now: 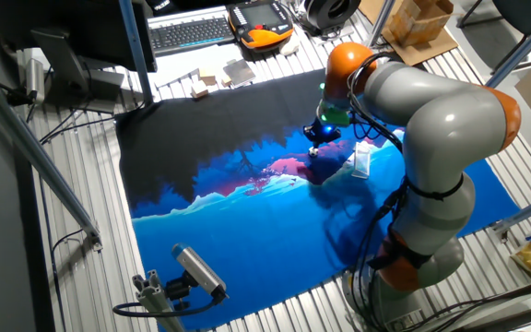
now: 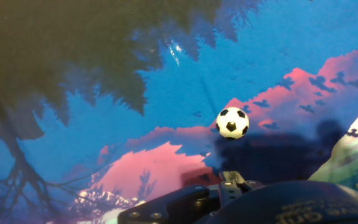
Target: Push the soccer ball into the goal
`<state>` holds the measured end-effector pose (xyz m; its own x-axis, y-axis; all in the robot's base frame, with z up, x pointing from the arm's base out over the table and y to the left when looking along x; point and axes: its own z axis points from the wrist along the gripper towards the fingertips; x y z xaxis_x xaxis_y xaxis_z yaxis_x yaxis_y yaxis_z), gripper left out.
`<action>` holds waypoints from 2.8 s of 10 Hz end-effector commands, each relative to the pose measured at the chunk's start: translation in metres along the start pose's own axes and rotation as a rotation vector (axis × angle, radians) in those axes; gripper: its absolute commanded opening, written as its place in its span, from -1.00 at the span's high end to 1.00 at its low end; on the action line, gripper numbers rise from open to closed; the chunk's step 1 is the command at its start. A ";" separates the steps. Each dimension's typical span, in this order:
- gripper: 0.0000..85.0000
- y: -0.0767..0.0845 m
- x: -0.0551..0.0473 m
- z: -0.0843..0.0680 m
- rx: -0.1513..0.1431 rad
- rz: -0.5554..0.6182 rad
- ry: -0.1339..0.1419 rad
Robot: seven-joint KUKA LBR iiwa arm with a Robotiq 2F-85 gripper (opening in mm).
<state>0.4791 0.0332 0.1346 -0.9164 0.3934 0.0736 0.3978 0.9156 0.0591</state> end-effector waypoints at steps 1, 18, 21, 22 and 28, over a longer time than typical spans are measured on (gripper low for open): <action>1.00 0.000 0.000 0.000 -0.003 0.004 0.002; 1.00 0.009 -0.041 0.080 0.043 -0.083 -0.084; 1.00 0.006 -0.045 0.087 0.045 -0.091 -0.101; 1.00 0.006 -0.046 0.088 0.047 -0.094 -0.104; 1.00 -0.018 -0.050 0.097 0.061 -0.140 -0.111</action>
<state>0.5133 0.0048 0.0337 -0.9635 0.2646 -0.0413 0.2649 0.9643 -0.0013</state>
